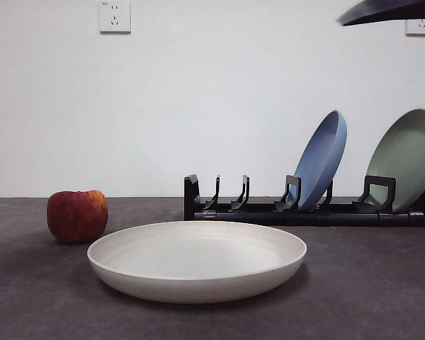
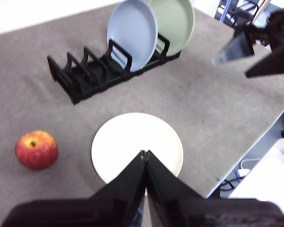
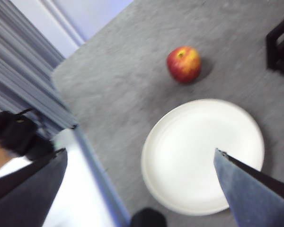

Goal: Take the yellow plate from the plate rack,put the plate on the table,take the apple from the table,put the apple in the plate

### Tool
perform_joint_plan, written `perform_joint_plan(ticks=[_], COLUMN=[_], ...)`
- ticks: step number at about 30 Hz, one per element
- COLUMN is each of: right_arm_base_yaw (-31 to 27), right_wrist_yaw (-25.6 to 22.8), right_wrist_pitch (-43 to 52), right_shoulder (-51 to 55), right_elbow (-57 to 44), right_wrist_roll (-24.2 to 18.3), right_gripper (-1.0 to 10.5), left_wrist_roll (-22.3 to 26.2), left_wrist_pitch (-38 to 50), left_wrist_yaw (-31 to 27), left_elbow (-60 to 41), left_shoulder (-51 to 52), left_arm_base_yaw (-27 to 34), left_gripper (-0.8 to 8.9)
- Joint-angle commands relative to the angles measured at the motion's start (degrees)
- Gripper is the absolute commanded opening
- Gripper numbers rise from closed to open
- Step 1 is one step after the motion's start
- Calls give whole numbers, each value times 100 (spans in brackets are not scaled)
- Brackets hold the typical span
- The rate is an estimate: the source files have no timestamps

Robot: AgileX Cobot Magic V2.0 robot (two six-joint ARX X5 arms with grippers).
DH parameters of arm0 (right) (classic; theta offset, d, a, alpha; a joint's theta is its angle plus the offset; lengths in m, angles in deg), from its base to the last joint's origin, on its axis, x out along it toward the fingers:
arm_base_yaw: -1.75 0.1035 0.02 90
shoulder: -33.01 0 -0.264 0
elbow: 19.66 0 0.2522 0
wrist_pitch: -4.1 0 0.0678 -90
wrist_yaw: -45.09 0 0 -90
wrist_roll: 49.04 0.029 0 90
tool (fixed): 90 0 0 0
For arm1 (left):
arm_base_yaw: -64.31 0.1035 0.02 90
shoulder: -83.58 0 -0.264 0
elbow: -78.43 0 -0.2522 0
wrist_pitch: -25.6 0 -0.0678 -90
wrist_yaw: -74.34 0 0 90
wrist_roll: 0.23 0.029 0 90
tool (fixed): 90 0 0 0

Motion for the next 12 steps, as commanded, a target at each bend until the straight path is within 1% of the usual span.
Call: perform_joint_plan(ticks=[1, 3, 5, 7, 12], right_arm_base_yaw=[337, 623, 857, 1038, 1394], right_wrist_yaw=[-564, -999, -1211, -1335, -1423], right_wrist_pitch=[323, 516, 671, 728, 745], right_shoulder=[-319, -693, -1126, -1644, -3145], right_elbow=[212, 472, 782, 1180, 2402], right_wrist_roll=[63, 57, 52, 44, -4], right_gripper=[537, 537, 537, 537, 537], left_wrist_roll=[-234, -278, -343, -356, -365], left_wrist_pitch=[-101, -173, -212, -238, -461], left_wrist_yaw=[-66, -131, -144, -142, -144], left_elbow=[2, 2, 2, 2, 2], left_shoulder=[48, 52, 55, 55, 105], left_arm_base_yaw=[13, 13, 13, 9, 9], left_gripper=[-6, -6, -6, -6, -6])
